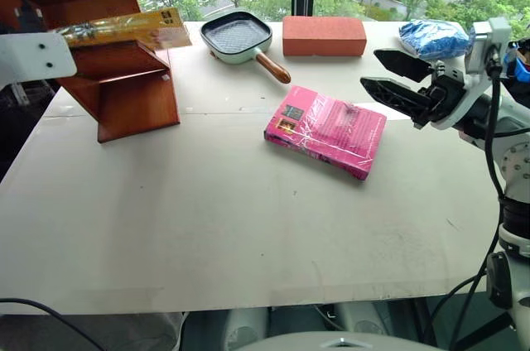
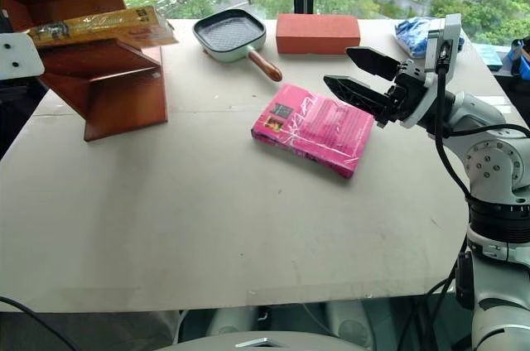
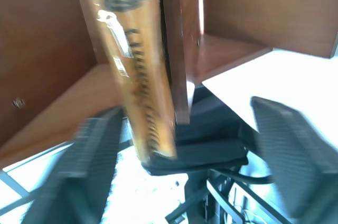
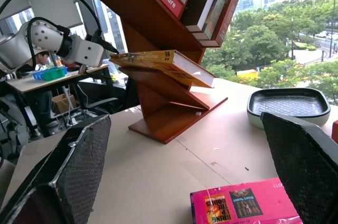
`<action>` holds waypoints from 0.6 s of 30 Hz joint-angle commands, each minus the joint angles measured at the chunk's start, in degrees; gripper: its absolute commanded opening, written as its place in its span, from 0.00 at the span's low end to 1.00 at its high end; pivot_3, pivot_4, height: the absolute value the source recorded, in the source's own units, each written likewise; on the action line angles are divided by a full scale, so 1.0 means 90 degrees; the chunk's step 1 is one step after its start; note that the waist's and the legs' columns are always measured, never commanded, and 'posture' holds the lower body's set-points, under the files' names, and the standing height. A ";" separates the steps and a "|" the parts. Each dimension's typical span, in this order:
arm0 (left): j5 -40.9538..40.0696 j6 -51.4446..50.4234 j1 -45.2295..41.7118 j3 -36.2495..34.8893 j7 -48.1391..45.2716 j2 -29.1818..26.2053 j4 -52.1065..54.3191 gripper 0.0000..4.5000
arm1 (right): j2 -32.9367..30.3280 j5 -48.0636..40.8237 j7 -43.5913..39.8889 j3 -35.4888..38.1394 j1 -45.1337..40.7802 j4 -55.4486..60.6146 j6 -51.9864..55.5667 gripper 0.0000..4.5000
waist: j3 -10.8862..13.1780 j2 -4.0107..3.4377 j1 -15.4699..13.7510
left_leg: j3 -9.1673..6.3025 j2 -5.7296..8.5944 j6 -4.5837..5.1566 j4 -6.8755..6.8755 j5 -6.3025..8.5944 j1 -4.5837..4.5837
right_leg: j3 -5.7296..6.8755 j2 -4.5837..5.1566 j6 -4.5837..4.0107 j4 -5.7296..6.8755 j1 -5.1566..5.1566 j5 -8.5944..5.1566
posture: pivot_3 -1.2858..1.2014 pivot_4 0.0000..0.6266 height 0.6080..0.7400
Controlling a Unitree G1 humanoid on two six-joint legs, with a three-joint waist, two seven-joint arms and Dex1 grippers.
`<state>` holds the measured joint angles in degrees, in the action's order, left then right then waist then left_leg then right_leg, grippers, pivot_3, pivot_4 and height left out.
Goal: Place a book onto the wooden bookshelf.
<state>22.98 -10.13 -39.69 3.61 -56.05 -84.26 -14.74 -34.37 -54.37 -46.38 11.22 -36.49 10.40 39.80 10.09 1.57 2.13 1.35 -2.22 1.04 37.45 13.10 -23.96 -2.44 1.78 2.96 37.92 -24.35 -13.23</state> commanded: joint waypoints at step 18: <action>-0.4070 -0.5369 0.0775 -0.2584 -0.0481 0.2477 0.4439 0.99 | -0.0114 0.0641 -0.0261 0.0178 0.0761 0.0463 -0.0659 1.00 | -0.0013 -0.0022 -0.0058 | -0.0010 0.0002 0.0000 0.0015 0.0000 0.0023 | 0.0008 0.0004 0.0002 0.0008 0.0029 -0.0001 | 0.52 0.24 1.00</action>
<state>-10.89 -53.22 -37.04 -20.68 -64.50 -66.72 19.76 -34.36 -50.22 -47.61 11.28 -31.59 12.10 36.61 9.97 1.37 1.61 1.25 -2.21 1.04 37.60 13.10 -23.77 -2.37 1.80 2.97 37.96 -24.08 -13.23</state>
